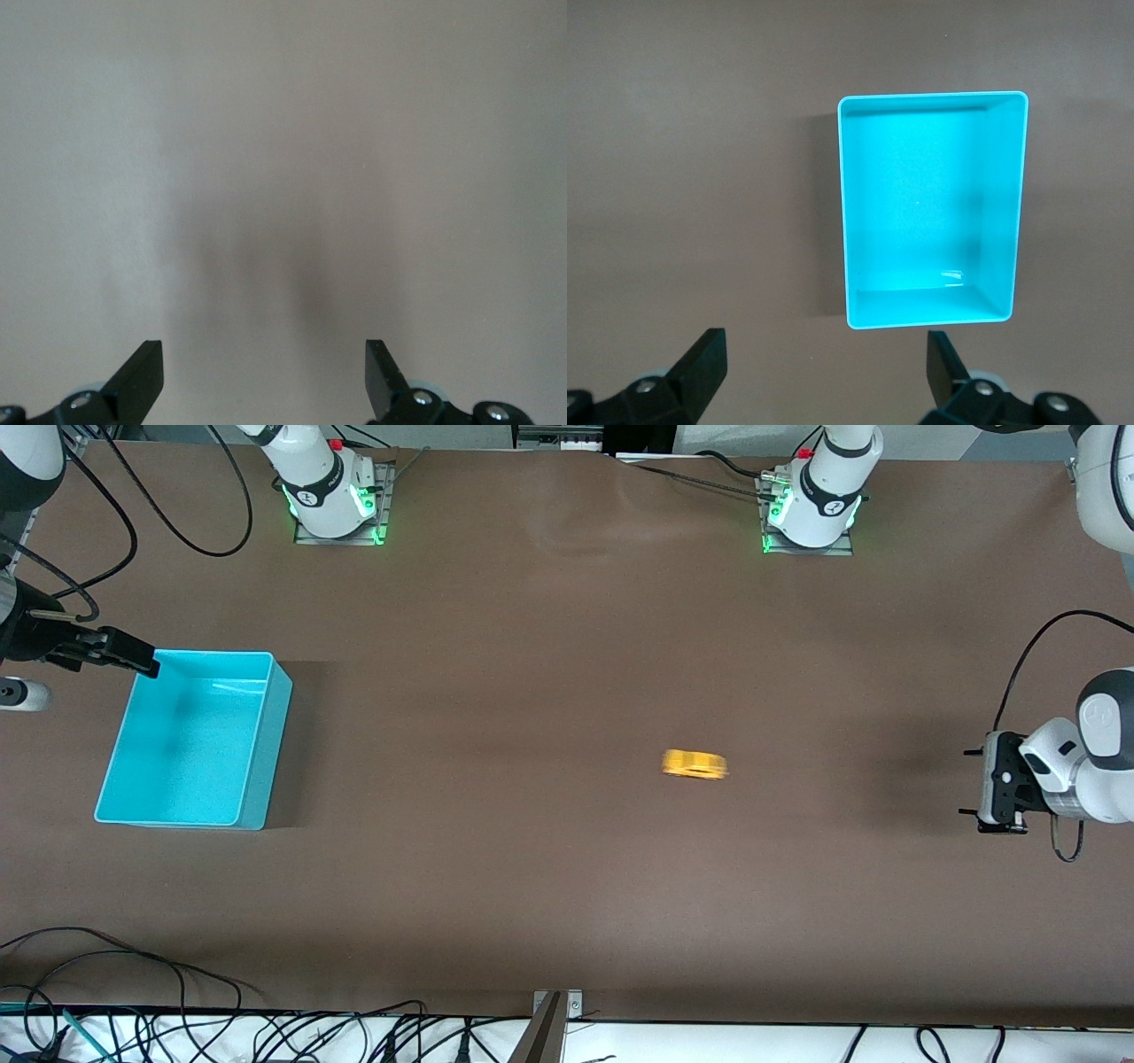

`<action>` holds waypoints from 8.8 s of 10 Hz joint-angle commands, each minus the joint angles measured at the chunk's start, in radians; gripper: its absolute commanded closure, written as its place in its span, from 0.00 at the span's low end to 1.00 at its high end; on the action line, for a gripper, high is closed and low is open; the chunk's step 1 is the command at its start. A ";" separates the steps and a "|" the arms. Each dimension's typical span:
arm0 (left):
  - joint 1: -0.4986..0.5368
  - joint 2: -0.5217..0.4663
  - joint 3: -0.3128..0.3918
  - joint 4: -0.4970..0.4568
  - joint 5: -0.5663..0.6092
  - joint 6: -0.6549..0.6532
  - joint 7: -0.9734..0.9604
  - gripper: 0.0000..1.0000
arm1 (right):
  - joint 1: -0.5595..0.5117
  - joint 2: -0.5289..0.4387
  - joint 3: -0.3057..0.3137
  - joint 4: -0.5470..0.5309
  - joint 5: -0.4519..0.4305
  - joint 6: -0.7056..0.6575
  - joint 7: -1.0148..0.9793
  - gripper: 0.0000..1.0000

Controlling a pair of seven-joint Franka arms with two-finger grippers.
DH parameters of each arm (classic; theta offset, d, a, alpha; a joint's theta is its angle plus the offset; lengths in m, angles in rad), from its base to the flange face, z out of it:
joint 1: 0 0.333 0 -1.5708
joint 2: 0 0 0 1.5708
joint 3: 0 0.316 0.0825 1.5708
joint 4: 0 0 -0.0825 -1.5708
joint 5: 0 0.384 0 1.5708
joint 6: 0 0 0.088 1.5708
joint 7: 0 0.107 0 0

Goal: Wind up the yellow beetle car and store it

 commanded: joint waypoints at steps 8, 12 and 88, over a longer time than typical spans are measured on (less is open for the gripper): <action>-0.128 -0.050 -0.005 0.169 0.069 -0.266 -0.384 0.00 | -0.004 -0.003 0.000 0.001 0.019 -0.009 -0.013 0.00; -0.158 -0.156 -0.006 0.174 -0.029 -0.283 -0.850 0.00 | 0.040 0.042 0.005 -0.015 0.021 0.003 -0.013 0.00; -0.318 -0.628 0.130 -0.249 -0.121 -0.220 -1.701 0.00 | 0.125 0.112 -0.212 0.168 0.101 -0.118 -0.266 0.00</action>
